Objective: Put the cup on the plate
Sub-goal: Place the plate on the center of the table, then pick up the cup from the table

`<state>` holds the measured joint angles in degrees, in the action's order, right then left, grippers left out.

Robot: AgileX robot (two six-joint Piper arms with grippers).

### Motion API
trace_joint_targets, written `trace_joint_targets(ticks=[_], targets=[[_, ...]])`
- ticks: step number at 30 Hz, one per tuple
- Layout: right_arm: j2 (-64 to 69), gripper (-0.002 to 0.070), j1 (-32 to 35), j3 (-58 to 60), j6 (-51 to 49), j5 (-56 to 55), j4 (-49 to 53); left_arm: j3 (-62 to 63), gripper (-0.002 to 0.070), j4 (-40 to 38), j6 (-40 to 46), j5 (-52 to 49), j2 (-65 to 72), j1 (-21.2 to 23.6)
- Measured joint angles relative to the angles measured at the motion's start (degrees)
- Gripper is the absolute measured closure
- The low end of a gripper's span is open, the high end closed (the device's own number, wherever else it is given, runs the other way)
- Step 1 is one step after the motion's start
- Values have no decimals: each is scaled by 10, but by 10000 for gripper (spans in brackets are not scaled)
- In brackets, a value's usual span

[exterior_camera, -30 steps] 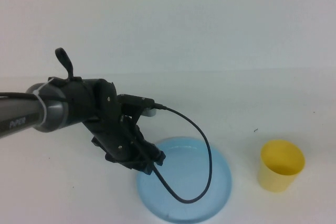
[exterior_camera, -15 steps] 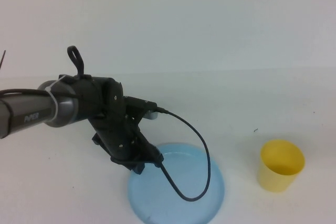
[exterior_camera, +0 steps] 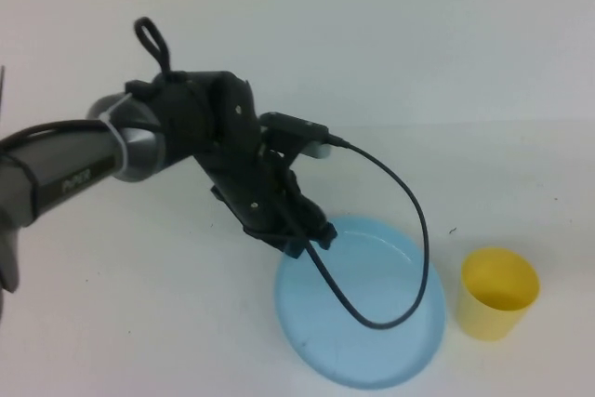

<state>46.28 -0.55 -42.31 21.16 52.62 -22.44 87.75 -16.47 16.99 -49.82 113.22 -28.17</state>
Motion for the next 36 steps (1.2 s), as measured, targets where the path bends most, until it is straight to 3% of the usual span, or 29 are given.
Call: trace_joint_targets(ticks=[11,17,19,21,26,31,33,36], targets=[[0,241,0,0,21,-8,0,0,645,-3,0,12,53,-17],[35,241,0,0,38,-29,-16,0,333,25,5,18,47,-17],[68,241,-1,0,60,-29,-33,0,284,57,-6,1,38,-13],[104,241,-4,-4,76,-29,-52,0,303,108,-30,-18,17,-8],[210,241,-35,-60,86,-26,-63,0,440,251,-102,-45,-84,-5],[316,241,-84,-142,65,-24,-28,-1,582,280,-104,-44,-211,-5],[358,241,-98,-172,48,-20,-1,-1,673,283,-103,-44,-262,-5],[414,241,-108,-215,16,-3,33,-8,674,284,-101,-42,-330,-5]])
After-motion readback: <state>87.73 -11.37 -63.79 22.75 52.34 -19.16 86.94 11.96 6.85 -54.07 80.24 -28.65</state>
